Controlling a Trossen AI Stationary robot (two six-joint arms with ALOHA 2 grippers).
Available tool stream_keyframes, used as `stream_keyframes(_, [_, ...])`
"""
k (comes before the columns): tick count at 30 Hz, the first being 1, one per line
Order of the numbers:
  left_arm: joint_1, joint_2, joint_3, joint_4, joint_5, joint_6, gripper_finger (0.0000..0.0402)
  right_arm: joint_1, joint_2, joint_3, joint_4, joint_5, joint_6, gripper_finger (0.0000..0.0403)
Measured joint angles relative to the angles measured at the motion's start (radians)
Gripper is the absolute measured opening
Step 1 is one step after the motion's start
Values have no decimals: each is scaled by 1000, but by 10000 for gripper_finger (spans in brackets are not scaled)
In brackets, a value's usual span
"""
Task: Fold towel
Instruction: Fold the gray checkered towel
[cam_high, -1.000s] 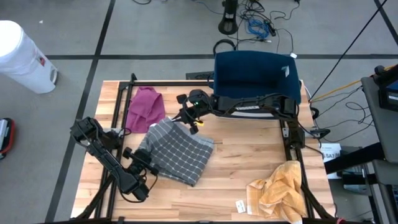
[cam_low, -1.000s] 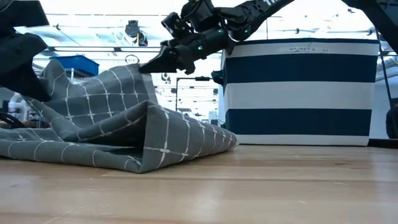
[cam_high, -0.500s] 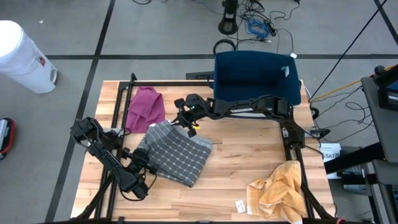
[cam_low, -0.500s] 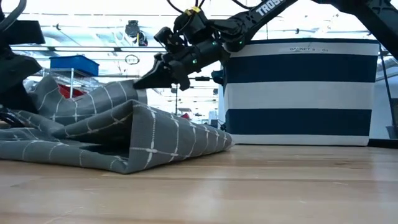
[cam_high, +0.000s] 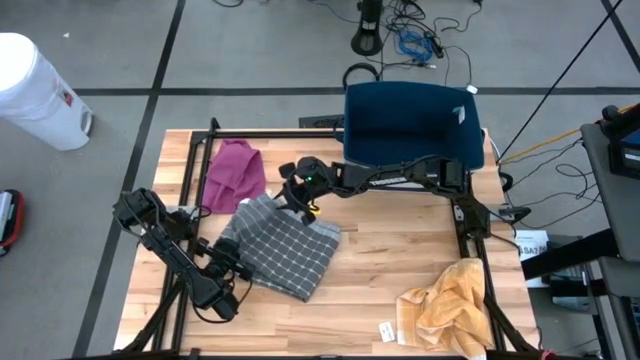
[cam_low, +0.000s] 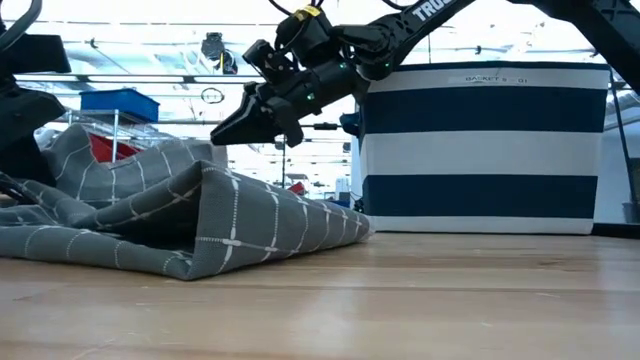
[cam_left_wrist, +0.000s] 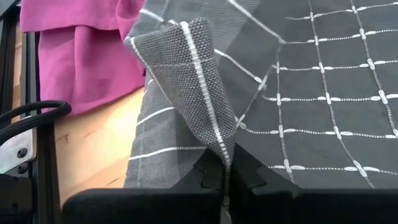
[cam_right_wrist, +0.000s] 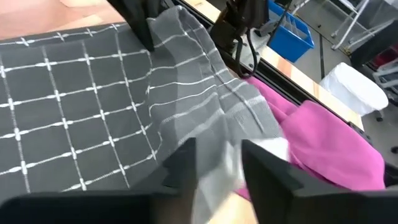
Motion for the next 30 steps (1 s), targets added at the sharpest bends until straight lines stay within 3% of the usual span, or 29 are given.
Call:
stream_keyframes(6, [1, 0, 0, 1, 26, 7, 18, -7, -15, 0, -44, 72, 18, 230])
stream_keyframes(10, [2, 0, 0, 2, 39, 10, 14, -9, -43, -1, -94, 84, 27, 267])
stream_keyframes(17, [8, 0, 1, -3, 40, 22, 3, -6, -161, -1, -325, 76, 42, 269])
stream_keyframes(24, [17, 0, 94, -184, 31, 16, 2, -8, -309, -1, -629, 7, 58, 253])
stream_keyframes(30, [-16, 0, 178, -228, 41, 63, 1, -30, -369, -1, -853, -230, 82, 251])
